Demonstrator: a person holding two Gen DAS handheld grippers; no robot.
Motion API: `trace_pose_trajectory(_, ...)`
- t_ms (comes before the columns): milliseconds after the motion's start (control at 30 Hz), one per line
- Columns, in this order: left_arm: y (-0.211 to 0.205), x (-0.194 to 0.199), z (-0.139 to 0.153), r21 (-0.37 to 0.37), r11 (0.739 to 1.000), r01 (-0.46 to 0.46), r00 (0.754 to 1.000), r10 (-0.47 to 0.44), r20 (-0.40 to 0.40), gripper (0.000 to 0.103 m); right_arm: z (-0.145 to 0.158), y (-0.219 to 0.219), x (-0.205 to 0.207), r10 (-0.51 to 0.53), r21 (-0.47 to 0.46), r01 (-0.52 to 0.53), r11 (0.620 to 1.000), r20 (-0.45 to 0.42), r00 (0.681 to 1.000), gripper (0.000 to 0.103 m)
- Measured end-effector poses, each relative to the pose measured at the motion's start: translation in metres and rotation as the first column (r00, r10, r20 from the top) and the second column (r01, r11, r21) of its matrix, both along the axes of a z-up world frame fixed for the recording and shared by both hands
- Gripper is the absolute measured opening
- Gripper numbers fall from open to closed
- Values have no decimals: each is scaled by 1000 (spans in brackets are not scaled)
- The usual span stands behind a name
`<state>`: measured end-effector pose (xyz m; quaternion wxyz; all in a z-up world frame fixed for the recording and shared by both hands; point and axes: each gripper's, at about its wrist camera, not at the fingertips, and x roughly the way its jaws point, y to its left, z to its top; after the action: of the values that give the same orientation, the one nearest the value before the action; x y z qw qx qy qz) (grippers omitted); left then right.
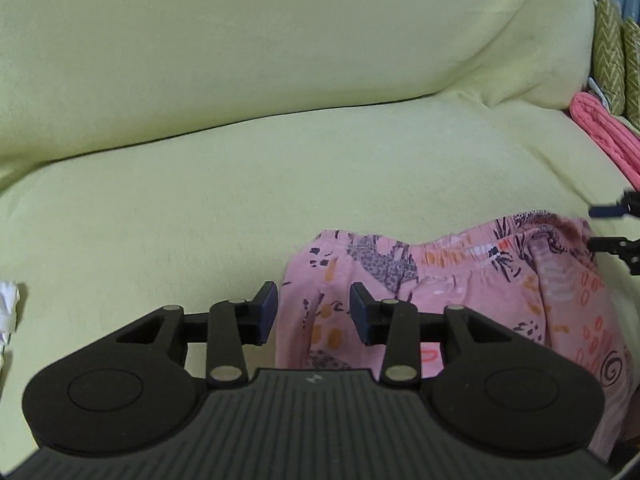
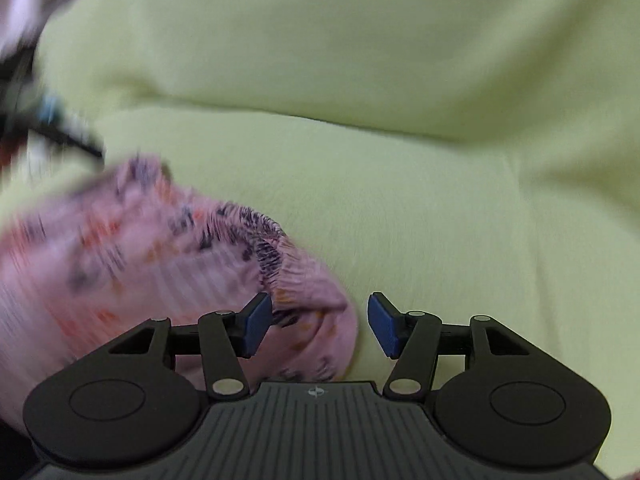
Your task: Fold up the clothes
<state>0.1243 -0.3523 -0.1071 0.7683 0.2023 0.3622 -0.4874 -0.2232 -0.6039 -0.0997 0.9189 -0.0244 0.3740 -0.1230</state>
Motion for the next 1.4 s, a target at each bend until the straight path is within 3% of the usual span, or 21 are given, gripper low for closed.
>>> trace_pose_trajectory(100, 2, 2, 3, 8, 999, 39, 998, -39, 50, 35, -20, 23, 36, 134, -265, -158, 951, -109, 985, 35)
trace_pose_trajectory(167, 3, 5, 5, 24, 998, 64, 996, -65, 66, 35, -32, 24, 56, 156, -318, -194, 928, -143, 977, 24)
trace_pose_trajectory(200, 0, 6, 4, 25, 997, 75, 996, -76, 55, 35, -32, 16, 63, 129, -283, -158, 946, -120, 984, 18)
trace_pose_trajectory(300, -12, 14, 1, 12, 995, 100, 995, -100, -10, 45, -27, -18, 71, 18, -39, -20, 999, -47, 999, 19)
trace_pose_trajectory(400, -25, 27, -4, 14, 997, 81, 996, -81, -24, 48, -22, -33, 60, -7, 74, 8, 997, -9, 1000, 31)
trace_pose_trajectory(500, -33, 46, -12, 5, 998, 60, 994, -59, -97, 51, -24, -41, 52, -17, 136, 15, 991, 10, 1000, 47)
trace_pose_trajectory(533, -37, 50, -15, 10, 998, 64, 991, -62, -118, 50, -30, -43, 59, -25, 159, 22, 987, 19, 1000, 47)
trace_pose_trajectory(600, -43, 51, -23, 26, 995, 93, 986, -88, -139, 41, -35, -51, 59, -42, 223, 32, 974, 38, 998, 47)
trace_pose_trajectory(633, -45, 49, -26, 33, 994, 105, 985, -99, -140, 26, -38, -54, 61, -47, 253, 33, 967, 48, 998, 47)
trace_pose_trajectory(667, -45, 47, -25, 27, 994, 110, 985, -106, -134, 15, -40, -55, 62, -47, 276, 30, 961, 55, 997, 46)
trace_pose_trajectory(700, -44, 45, -24, 22, 993, 116, 985, -112, -128, 10, -41, -56, 63, -43, 292, 23, 956, 62, 997, 34)
trace_pose_trajectory(733, -43, 43, -22, 16, 993, 119, 986, -117, -119, 8, -42, -55, 67, -38, 304, 15, 953, 71, 997, 8)
trace_pose_trajectory(767, -39, 41, -15, 7, 993, 114, 988, -113, -104, 7, -42, -53, 70, -37, 306, 11, 952, 78, 996, 3)
trace_pose_trajectory(867, -22, 35, 11, -26, 995, 101, 993, -103, -55, 6, -26, -42, 69, -53, 263, 19, 965, 126, 991, 2)
trace_pose_trajectory(1033, 37, 12, 91, -144, 985, 90, 994, -80, 76, 6, 34, -23, 45, -85, 289, -7, 957, 304, 949, 2)
trace_pose_trajectory(1133, 73, -11, 130, -177, 980, 87, 984, -57, 169, 6, 72, -3, 26, -65, 264, -40, 964, 377, 924, 2)
trace_pose_trajectory(1400, 146, -79, 194, -243, 965, 104, 945, -20, 326, 6, 138, 64, -32, -17, 215, -100, 971, 484, 875, 1)
